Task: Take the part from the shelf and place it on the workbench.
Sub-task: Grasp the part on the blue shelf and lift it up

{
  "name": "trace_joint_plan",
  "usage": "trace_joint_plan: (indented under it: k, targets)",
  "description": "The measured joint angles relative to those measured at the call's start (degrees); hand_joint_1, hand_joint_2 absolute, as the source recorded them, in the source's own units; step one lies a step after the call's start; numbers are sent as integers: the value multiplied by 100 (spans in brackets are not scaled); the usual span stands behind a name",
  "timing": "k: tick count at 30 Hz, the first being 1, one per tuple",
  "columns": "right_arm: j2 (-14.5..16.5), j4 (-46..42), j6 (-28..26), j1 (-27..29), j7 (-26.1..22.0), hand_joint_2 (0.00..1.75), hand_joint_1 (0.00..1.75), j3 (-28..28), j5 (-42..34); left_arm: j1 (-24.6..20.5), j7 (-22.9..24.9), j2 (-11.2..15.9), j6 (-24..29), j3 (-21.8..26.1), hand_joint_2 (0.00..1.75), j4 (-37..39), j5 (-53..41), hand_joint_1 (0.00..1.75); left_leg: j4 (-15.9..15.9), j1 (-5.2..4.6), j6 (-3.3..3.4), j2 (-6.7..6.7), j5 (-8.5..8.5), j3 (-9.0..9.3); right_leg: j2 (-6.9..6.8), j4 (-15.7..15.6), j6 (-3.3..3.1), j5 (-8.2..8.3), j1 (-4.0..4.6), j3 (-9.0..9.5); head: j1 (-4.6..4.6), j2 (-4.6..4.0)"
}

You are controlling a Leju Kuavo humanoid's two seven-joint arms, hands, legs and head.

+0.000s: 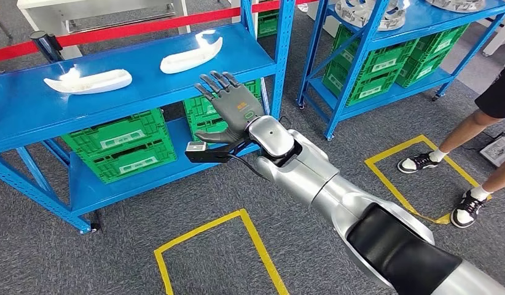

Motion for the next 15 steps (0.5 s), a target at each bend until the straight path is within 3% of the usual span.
trace_joint_plan:
  k: [2,3,5,7,8,11,13,15]
  targets:
    - [-4,49,-7,36,-9,0,0,0,1,12,-26,-1,0,3,0,1,-10,0,0,0,-9,-16,-130,153,-2,70,0,-110,-2,-282,4,0]
    - [-7,66,-8,44,-9,0,0,0,4,18,-36,-3,0,4,0,2,-14,0,1,-1,-21,-23,-200,247,-2,-168,-14,37,2,-288,5,0]
    - [-19,87,-9,51,-7,0,0,0,13,25,-47,-13,0,7,0,7,-15,0,10,-8,-52,-28,-342,424,-14,-933,-75,678,28,-161,6,0]
    - [-35,105,-5,63,-5,0,0,0,23,17,-51,-22,-2,11,0,11,-16,0,4,-22,-110,-41,-472,529,-23,-1414,-133,1105,65,-51,9,0]
    - [-41,112,-5,71,1,0,0,-1,27,15,-51,-24,-3,14,0,12,-23,0,21,-30,-149,-47,-508,572,-19,-1485,-161,1151,72,-23,10,0]
    - [-61,110,-12,64,35,0,0,-4,35,13,-43,-17,-13,23,0,7,-81,0,153,-32,-255,-39,-561,631,1,-1522,-268,1046,38,167,6,0]
    - [-82,103,-15,73,50,0,0,-6,35,-6,-37,-21,-17,25,0,7,-115,0,620,-22,-301,-24,-677,375,7,-1546,-330,961,20,321,-3,0]
    - [-108,103,-15,125,56,0,0,-7,34,-13,-31,-33,-17,25,0,9,-124,0,1306,-14,-338,-16,-914,-115,12,-1550,-355,849,17,447,-8,0]
